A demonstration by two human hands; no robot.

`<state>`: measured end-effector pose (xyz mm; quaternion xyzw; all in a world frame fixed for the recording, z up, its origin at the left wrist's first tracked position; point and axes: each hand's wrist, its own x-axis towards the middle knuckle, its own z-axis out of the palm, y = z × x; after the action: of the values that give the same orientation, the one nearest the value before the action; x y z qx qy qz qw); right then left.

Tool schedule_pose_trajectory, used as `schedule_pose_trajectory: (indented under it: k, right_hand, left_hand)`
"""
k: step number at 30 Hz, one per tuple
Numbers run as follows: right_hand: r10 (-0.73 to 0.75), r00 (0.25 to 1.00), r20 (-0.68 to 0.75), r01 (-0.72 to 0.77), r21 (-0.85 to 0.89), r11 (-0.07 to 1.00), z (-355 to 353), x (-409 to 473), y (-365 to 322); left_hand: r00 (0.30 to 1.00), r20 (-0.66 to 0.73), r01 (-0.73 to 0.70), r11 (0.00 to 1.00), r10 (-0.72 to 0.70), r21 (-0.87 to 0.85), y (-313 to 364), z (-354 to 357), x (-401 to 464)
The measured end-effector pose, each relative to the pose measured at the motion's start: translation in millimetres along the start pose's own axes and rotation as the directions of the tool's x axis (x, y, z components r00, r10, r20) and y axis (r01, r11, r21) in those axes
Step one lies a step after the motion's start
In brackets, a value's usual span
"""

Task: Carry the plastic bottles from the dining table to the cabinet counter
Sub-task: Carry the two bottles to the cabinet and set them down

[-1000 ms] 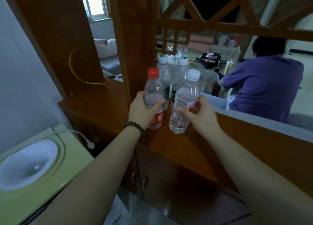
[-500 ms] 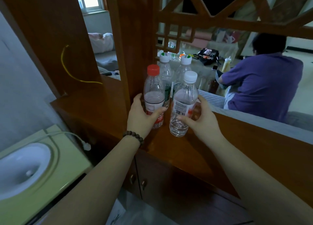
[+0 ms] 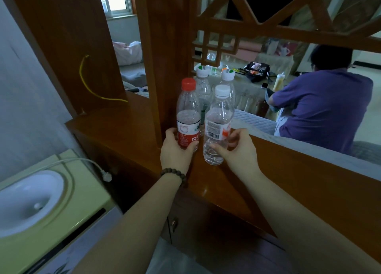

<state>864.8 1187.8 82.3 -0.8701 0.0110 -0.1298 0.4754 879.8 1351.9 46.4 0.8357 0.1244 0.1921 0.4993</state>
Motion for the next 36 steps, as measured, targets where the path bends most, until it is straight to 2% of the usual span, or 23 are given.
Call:
schedule_pose_trajectory:
  k: [10, 21, 26, 30, 36]
  right_hand:
    - [0.005, 1.000, -0.016, -0.005, -0.043, 0.999, 29, 16, -2]
    - [0.042, 0.999, -0.004, -0.042, -0.034, 0.999, 37, 18, -6]
    - [0.005, 0.999, 0.031, -0.003, -0.077, 0.997, 25, 7, -5]
    - [-0.067, 0.996, 0.056, 0.076, -0.180, 0.981, 2, -10, -1]
    - [-0.090, 0.992, 0.086, 0.118, -0.425, 0.898, -44, -44, 16]
  left_hand:
    - [1.000, -0.029, 0.006, 0.974, 0.000, 0.228, 1, -6, 8]
    - [1.000, 0.006, -0.001, 0.953, -0.001, 0.304, 4, -13, 9]
    - [0.999, 0.051, -0.034, 0.933, 0.017, 0.358, 4, -23, -3]
    - [0.987, 0.091, -0.155, 0.912, 0.130, 0.380, 4, -32, -18]
    - [0.924, 0.173, -0.383, 0.808, 0.342, 0.447, 23, -29, -66]
